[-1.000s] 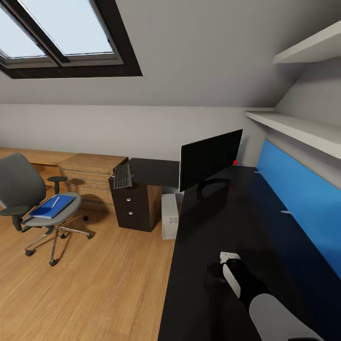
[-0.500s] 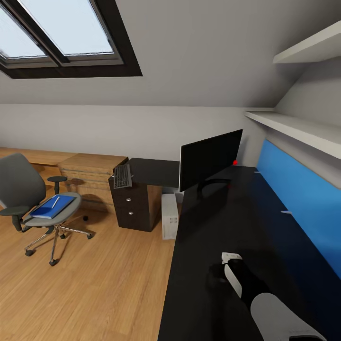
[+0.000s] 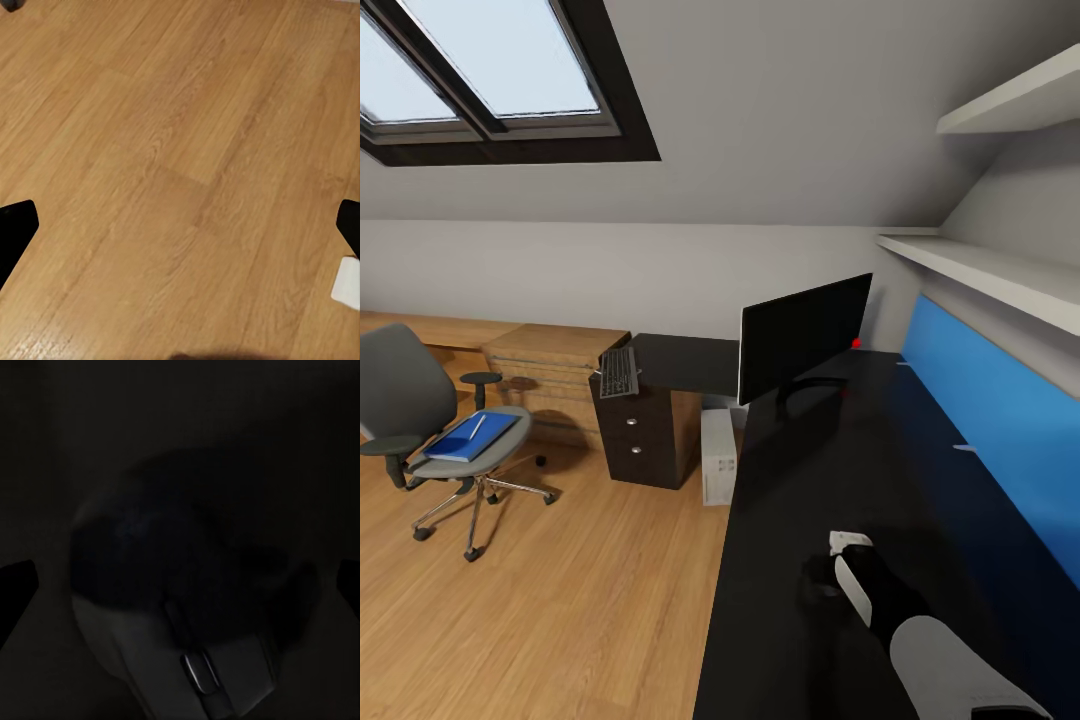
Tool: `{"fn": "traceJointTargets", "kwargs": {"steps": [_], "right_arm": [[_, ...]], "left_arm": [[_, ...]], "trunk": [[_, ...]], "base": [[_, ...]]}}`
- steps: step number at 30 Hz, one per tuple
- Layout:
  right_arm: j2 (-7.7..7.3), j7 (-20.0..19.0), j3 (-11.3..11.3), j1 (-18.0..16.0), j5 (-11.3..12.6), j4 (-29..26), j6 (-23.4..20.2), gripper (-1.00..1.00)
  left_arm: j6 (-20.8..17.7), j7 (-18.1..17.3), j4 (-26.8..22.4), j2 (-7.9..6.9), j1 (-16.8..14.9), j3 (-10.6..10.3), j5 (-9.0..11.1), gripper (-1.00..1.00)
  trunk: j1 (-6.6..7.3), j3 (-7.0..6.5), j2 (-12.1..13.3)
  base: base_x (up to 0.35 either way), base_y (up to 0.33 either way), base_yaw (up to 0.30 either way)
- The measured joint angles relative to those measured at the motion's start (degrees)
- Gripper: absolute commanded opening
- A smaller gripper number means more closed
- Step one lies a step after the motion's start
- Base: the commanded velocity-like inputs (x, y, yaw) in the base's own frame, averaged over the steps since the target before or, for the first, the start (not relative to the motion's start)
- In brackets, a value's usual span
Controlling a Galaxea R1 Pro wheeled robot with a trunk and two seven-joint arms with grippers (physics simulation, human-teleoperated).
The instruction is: In the bedroom, organize the workspace by keeping the computer under the desk, ensuring the monitor is on the desk, placing the keyboard on the desk next to the monitor, placing the mouse on the desk next to the keyboard, moving the folder from the swivel chair onto the desk next to the mouse, stacking the notebook on top of the folder with the pen on top of the notebook, and positioning the swivel chair next to the desk.
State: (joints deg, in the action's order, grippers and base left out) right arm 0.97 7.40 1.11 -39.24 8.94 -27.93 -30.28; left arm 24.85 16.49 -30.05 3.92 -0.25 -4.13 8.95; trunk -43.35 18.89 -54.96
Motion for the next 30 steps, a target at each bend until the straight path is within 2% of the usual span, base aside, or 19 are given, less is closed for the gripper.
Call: {"fn": "traceJointTargets", "kwargs": {"steps": [10, 13, 23, 28, 30], "right_arm": [[0.02, 0.0, 0.0, 0.0, 0.0, 0.0, 0.2, 1.00], [0.11, 0.0, 0.0, 0.0, 0.0, 0.1, 0.6, 1.00], [0.26, 0.0, 0.1, 0.0, -0.1, 0.2, 0.7, 1.00], [0.36, 0.0, 0.1, 0.0, -0.2, 1.0, 0.7, 1.00], [0.41, 0.2, 0.2, -0.1, -0.9, 0.7, 0.4, 1.00]], "left_arm": [[0.0, 0.1, -0.1, 0.01, 0.0, 0.0, 0.0, 1.00], [0.0, 0.2, -1.8, 0.01, 0.0, 0.1, 0.0, 1.00], [0.0, 0.2, -2.6, 0.01, 0.0, 0.1, 0.1, 1.00], [0.0, 0.2, -2.6, 0.01, 0.0, 0.1, 0.1, 1.00], [0.0, 0.2, -2.6, 0.01, 0.0, 0.1, 0.1, 1.00]], "trunk": [[0.00, 0.00, 0.0], [0.00, 0.00, 0.0], [0.00, 0.00, 0.0], [-1.09, 0.89, -2.0], [-1.52, 1.24, -2.8]], "base": [[0.000, 0.000, 0.000], [0.000, 0.000, 0.000], [0.000, 0.000, 0.000], [0.000, 0.000, 0.000], [0.000, 0.000, 0.000]]}}
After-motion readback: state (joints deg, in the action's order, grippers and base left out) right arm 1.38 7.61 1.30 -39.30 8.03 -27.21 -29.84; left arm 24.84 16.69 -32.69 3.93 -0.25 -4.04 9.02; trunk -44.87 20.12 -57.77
